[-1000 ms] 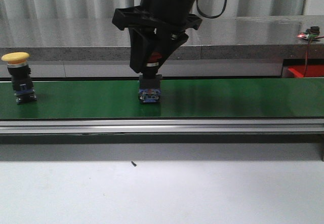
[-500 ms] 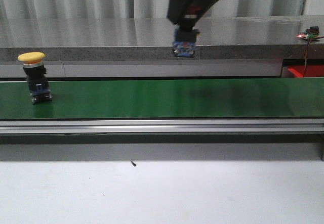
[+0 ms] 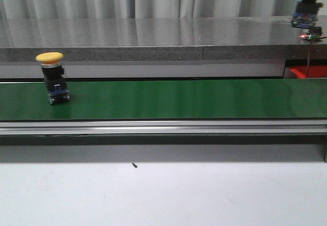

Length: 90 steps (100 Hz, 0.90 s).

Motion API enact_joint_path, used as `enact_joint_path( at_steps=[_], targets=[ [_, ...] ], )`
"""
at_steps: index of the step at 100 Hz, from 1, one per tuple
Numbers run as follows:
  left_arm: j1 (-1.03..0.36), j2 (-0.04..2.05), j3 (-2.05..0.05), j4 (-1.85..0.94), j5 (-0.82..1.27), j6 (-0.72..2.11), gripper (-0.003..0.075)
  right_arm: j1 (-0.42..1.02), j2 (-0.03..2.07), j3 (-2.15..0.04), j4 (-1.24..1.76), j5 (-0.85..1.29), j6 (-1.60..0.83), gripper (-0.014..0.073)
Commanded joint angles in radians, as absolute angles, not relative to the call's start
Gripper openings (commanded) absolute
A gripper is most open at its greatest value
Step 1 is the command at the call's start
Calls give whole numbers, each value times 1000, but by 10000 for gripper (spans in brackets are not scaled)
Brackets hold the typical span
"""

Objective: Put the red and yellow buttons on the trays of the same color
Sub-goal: 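Carry the red button into the red tray and open the right gripper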

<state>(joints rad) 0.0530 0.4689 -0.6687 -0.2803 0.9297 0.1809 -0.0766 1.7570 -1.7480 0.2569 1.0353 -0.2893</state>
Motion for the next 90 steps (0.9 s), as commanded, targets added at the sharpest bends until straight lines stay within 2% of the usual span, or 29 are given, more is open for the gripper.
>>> enact_joint_path(
  at_steps=[1,29,90],
  targets=[
    [45,475,-694,-303,863,179,-20,-154,1704,-1772,263,975,-294,24],
    [45,475,-694,-303,863,179,-20,-297,1763,-1772,295,869,-294,24],
    [45,475,-694,-303,863,179,-20,-303,1996,-1777,341,648,-294,24]
  ],
)
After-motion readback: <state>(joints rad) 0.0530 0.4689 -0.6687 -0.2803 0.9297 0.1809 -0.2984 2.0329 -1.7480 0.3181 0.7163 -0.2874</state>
